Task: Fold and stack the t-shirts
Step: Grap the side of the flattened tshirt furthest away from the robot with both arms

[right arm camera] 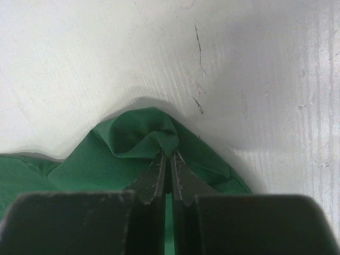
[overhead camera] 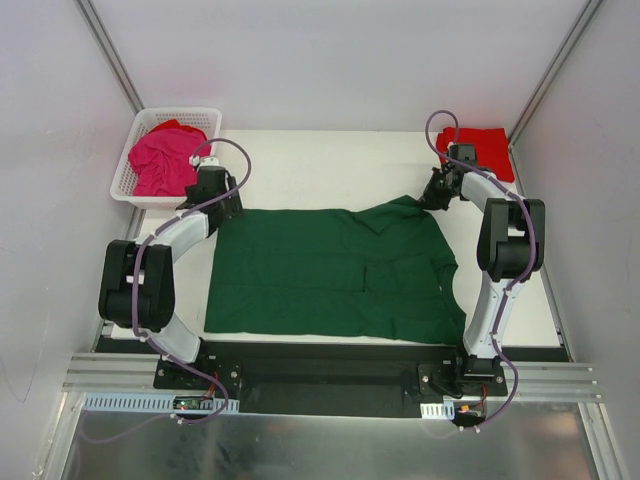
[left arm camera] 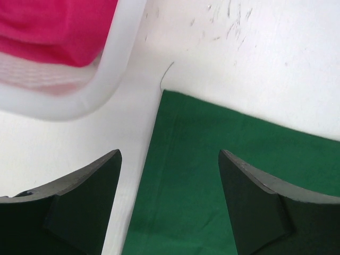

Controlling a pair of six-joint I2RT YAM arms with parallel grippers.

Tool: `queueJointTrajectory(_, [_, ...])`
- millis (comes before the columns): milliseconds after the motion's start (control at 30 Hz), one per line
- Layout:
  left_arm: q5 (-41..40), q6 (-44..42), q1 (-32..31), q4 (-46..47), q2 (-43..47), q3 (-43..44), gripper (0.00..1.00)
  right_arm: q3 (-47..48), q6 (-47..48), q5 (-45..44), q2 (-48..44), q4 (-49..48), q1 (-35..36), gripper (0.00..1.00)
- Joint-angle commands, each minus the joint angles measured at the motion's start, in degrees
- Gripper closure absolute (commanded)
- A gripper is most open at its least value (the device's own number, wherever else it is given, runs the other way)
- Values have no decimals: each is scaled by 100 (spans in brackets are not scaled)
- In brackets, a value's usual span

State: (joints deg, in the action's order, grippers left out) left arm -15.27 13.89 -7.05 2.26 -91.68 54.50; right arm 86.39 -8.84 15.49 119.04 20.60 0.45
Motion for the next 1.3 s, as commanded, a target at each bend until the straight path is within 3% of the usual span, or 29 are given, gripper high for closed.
queueJointTrajectory(0, [15, -386, 28, 283, -341, 438, 27, 45, 58, 104, -233, -3, -36, 99])
queueJointTrajectory(467, [525, -1230, 177, -68, -1185, 1466, 32, 80, 49, 148, -224, 40, -27, 99])
queueJointTrajectory(1267, [542, -2188, 283, -586, -1748, 1818, 33, 53, -12, 280, -241, -12, -194, 99])
